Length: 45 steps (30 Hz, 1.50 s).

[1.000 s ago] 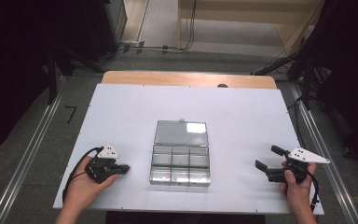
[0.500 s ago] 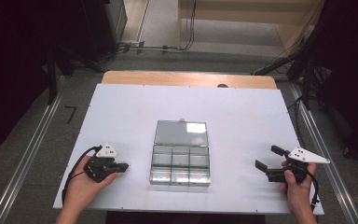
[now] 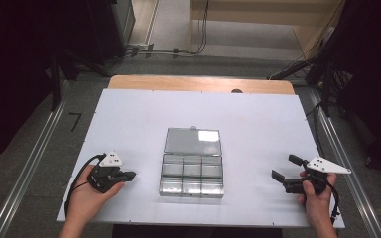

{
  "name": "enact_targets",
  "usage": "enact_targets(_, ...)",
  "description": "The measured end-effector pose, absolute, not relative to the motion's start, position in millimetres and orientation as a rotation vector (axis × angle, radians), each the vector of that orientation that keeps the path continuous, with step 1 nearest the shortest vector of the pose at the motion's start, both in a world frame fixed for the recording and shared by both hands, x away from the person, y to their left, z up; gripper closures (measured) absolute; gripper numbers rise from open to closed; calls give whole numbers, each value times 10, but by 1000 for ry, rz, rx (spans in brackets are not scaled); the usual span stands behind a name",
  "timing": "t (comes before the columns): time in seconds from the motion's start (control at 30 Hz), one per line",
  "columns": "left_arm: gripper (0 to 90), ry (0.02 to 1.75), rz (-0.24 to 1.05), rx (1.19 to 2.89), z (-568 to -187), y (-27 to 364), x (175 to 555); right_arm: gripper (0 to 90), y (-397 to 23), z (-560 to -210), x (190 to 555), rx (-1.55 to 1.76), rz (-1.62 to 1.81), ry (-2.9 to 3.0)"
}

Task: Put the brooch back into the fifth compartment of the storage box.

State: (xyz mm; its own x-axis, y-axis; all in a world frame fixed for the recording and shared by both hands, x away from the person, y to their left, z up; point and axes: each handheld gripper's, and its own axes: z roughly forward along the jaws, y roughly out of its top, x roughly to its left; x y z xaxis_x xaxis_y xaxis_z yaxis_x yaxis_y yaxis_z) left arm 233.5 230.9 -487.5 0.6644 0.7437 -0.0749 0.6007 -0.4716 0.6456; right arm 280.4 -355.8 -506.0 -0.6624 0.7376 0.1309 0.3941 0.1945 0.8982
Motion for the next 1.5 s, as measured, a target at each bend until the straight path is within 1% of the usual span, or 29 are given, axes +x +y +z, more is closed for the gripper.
enact_targets(0.33,893,1013,312,2210,-4775,2265,2304,0,-3558,-5060,2804,1070,1455,2146)
enact_targets(0.7,893,984,314,2188,-4671,2215,2274,0,-3558,-5060,2805,1068,1456,2146)
enact_targets(1.5,893,918,333,2214,-4549,1988,2219,0,-3556,-5062,2809,1063,1456,2147)
